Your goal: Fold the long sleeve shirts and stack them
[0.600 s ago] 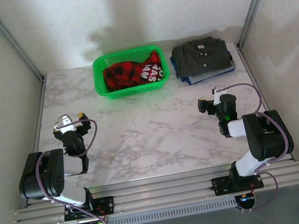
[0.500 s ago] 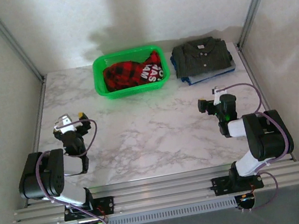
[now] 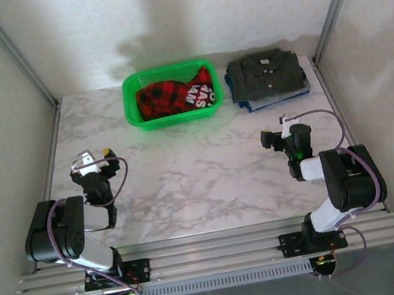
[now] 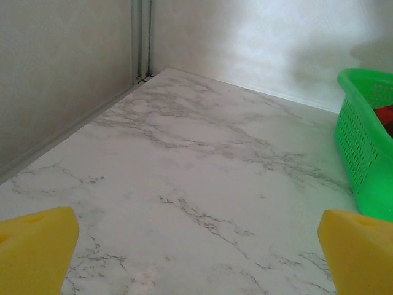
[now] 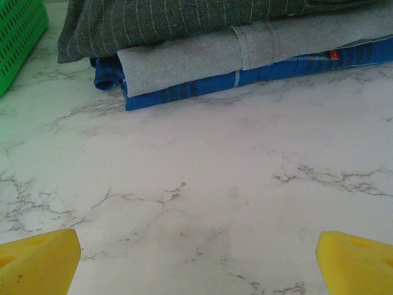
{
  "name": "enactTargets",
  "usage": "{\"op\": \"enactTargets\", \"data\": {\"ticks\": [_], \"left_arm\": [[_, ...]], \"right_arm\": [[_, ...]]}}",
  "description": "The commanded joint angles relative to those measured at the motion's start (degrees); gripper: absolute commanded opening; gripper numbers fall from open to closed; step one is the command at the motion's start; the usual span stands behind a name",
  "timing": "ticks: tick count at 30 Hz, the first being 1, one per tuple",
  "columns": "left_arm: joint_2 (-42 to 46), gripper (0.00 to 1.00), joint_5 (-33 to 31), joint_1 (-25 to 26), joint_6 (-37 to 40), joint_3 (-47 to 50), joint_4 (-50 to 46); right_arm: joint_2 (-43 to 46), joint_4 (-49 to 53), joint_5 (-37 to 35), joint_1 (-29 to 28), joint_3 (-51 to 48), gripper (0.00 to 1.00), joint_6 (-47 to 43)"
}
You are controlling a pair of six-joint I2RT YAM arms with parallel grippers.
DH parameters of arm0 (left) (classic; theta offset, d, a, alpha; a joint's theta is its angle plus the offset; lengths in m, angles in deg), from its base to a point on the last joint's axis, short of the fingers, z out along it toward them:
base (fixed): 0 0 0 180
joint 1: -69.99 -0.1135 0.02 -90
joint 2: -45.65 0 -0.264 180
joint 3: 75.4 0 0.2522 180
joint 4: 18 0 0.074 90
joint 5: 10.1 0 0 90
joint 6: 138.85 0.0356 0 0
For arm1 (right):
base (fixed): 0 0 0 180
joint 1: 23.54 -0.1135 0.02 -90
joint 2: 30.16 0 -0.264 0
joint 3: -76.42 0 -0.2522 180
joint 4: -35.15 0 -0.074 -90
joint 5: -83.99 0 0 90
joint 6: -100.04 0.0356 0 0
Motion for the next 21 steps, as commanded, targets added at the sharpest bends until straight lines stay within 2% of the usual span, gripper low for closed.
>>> {"op": "enactTargets", "data": {"ticks": [1, 9, 10, 11, 13, 15, 16, 18, 21], "left_arm": [[0.1, 1.00, -0.8, 0.4, -0.5, 0.4, 2.2], [0.2, 1.00, -0.7, 0.3, -0.6, 0.2, 1.9], [0.3, 1.00, -0.4, 0.3, -0.5, 0.2, 2.1], [2.6, 0.99, 1.0, 0.6, 0.6, -1.2, -1.2], [11.8, 1.00, 1.0, 1.9, 1.6, -9.0, -22.2], [19.0, 0.99, -1.2, 2.1, -4.9, -17.5, -36.7], [20.6, 1.00, -0.2, 2.2, -8.4, -22.6, -43.9], [19.0, 1.00, 3.3, 4.1, -13.3, -34.8, -58.0], [7.4, 1.00, 4.4, 8.6, -19.3, -56.2, -80.1]], "right_arm": [[0.4, -0.1, 0.2, 0.2, 1.1, 0.99, -1.0], [0.4, -0.2, 0.2, 0.2, 1.1, 0.99, -1.1], [1.6, 2.7, -0.5, 0.1, 3.1, 0.99, -0.9], [5.1, 11.5, -1.9, -0.2, 7.6, 0.99, -0.4], [11.6, 33.3, -3.5, -0.3, 16.1, 0.99, 3.5], [16.2, 48.7, -3.7, -0.7, 23.3, 0.99, 7.2], [18.1, 56.3, -2.6, -1.0, 26.8, 0.99, 7.7], [20.9, 66.7, -0.7, -1.6, 30.8, 0.99, 9.4], [22.0, 75.2, 8.5, -2.7, 35.6, 0.99, 14.1]]}}
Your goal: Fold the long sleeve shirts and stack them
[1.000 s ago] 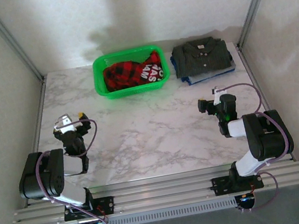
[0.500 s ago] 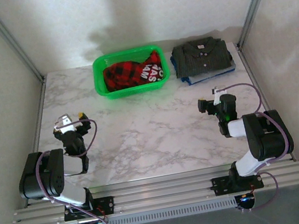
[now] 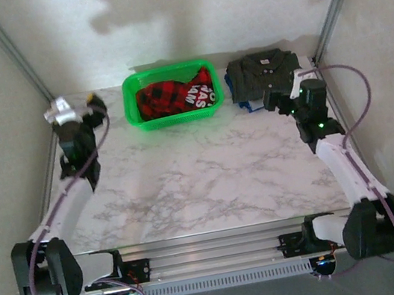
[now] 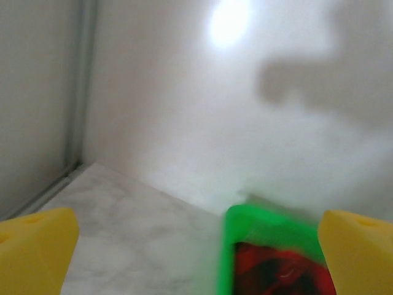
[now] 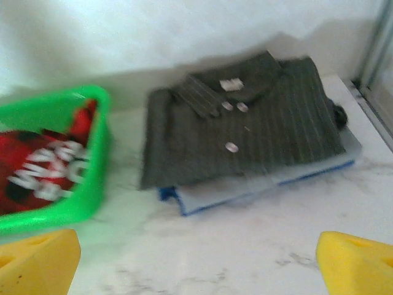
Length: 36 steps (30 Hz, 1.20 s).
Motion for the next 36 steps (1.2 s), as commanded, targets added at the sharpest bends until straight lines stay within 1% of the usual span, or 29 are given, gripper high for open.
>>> {"op": "enactTargets", "data": {"ticks": [1, 2, 5, 8, 11, 14, 17, 19, 21, 23, 26, 27, 30, 32, 34, 36], "left_arm": [[-12.4, 1.00, 5.0, 4.1, -10.2, -18.9, -34.2], [-17.7, 1.00, 6.5, 4.7, -11.8, -26.1, -39.8], [-30.1, 1.00, 11.6, 6.2, -15.3, -40.5, -47.7], [-40.3, 0.99, 14.2, 7.5, -17.5, -50.8, -52.4], [-48.4, 0.96, 16.6, 9.0, -18.4, -59.1, -54.3], [-54.5, 0.93, 15.7, 10.3, -18.3, -64.4, -54.7], [-59.3, 0.90, 14.5, 10.4, -18.5, -67.8, -56.2], [-60.8, 0.89, 13.3, 10.4, -18.3, -68.7, -56.7], [-60.9, 0.89, 12.4, 10.4, -18.1, -68.6, -56.4], [-59.9, 0.92, 11.8, 10.3, -18.1, -68.4, -56.4], [-57.1, 0.93, 11.9, 10.4, -17.9, -65.5, -53.5], [-57.3, 0.93, 11.9, 10.4, -17.5, -65.6, -53.5], [-61.3, 0.91, 11.6, 9.9, -17.0, -70.5, -59.4], [-62.9, 0.90, 11.5, 9.9, -17.0, -71.0, -60.6], [-63.5, 0.88, 12.2, 10.0, -17.2, -69.9, -59.4], [-64.3, 0.79, 13.7, 10.2, -17.7, -68.9, -56.9]], "right_arm": [[-0.5, 23.6, 8.9, -2.4, 4.0, 0.99, 7.1], [-1.6, 25.8, 9.3, -4.0, 6.1, 0.99, 8.3], [-6.0, 31.0, 9.7, -9.8, 12.7, 0.99, 10.0], [-11.6, 35.2, 9.7, -15.4, 20.0, 0.99, 11.4], [-17.1, 36.9, 11.1, -20.2, 25.1, 0.99, 12.9], [-21.4, 36.1, 11.6, -23.9, 27.2, 0.99, 14.9], [-25.0, 35.3, 12.5, -26.0, 29.2, 0.99, 16.8], [-26.8, 35.4, 12.3, -26.8, 30.8, 0.99, 17.0], [-28.5, 35.5, 11.9, -27.0, 32.6, 0.99, 16.8], [-30.8, 36.4, 10.1, -26.9, 35.2, 0.99, 16.4], [-35.0, 38.1, 8.7, -26.8, 39.9, 0.99, 15.6], [-36.2, 38.3, 8.8, -26.8, 41.1, 0.99, 15.8], [-39.1, 38.7, 9.5, -26.7, 44.7, 0.99, 16.4], [-40.2, 38.7, 9.6, -26.7, 46.4, 0.99, 16.5], [-40.8, 38.5, 9.5, -26.6, 47.2, 0.99, 16.5], [-41.2, 38.7, 9.8, -26.4, 47.4, 0.99, 16.8]]}}
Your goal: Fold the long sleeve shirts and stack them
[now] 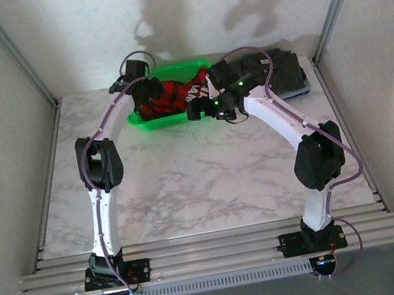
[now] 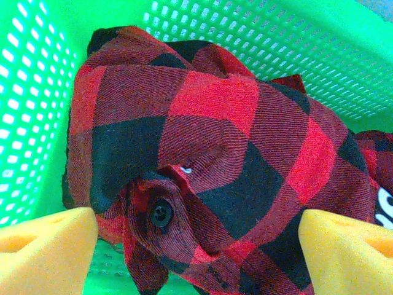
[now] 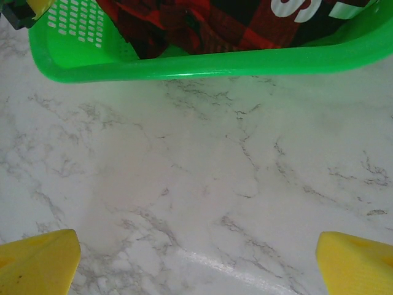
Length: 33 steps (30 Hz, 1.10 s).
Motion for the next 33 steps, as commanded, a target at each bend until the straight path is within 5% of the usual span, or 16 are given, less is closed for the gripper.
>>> {"op": "enactTargets", "data": {"ticks": [1, 11, 17, 25, 33], "left_arm": [[-3.5, 0.70, 2.0, -0.2, -0.7, 0.2, 0.9], [-8.7, 0.01, 11.2, -2.1, 0.4, -12.8, 1.2], [4.7, 0.00, 16.7, -3.2, -0.6, -22.8, 12.4], [25.1, 0.02, 17.6, 4.3, 10.1, -22.4, 24.9], [29.6, 0.04, 23.6, 12.0, 10.4, -22.5, 29.0]], "right_arm": [[-0.6, 2.2, -0.2, 0.5, 2.0, 0.99, 1.2], [7.9, 0.9, 0.2, 3.2, -9.7, 0.99, 2.9], [16.7, -2.7, -1.5, 6.4, -20.2, 0.99, 5.5], [18.8, -7.6, -1.4, 7.5, -25.4, 0.99, 8.8], [16.3, -11.2, -0.4, 8.1, -23.0, 0.99, 11.8]]}}
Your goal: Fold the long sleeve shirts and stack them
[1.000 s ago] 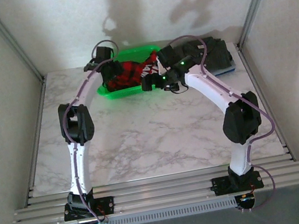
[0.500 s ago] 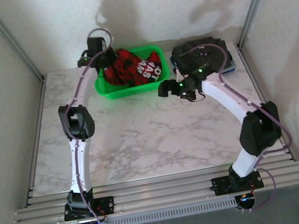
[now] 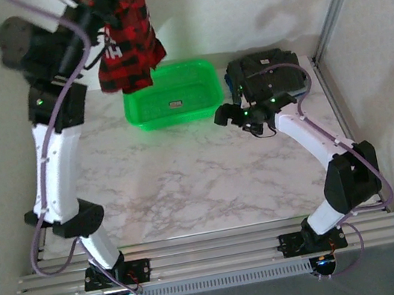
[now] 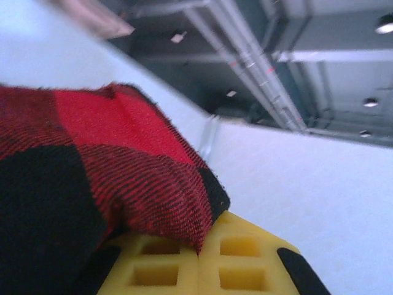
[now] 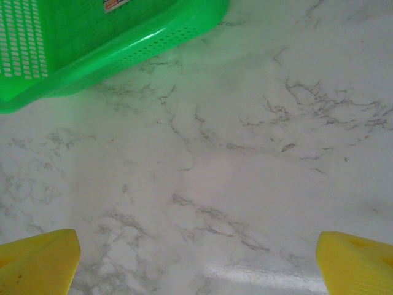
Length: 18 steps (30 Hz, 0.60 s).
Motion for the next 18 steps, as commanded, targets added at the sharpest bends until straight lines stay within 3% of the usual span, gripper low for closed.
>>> {"op": "enactTargets", "data": {"ticks": [1, 5, 7, 11, 18], "left_arm": [[-3.9, 0.04, 3.5, 1.8, 1.6, 1.6, -1.6], [-3.4, 0.02, 4.2, 7.6, 3.6, 7.8, -6.0], [-0.5, 0.00, 4.0, 9.6, 1.9, 20.3, -2.2], [7.1, 0.01, -0.6, 10.5, -3.1, 53.1, 14.9], [7.0, 0.01, -7.6, 10.1, -4.5, 76.2, 21.0]], "right_arm": [[-0.9, -2.5, 0.5, 0.9, 1.9, 0.99, 3.0], [-0.3, -3.6, 0.8, 2.1, 1.2, 0.99, 5.1], [0.2, -4.5, 0.9, 2.5, 0.0, 0.99, 5.8], [0.7, -5.3, 1.4, 3.0, -3.0, 0.99, 6.3], [0.3, -4.8, 1.9, 3.2, -5.5, 0.99, 4.0]]}}
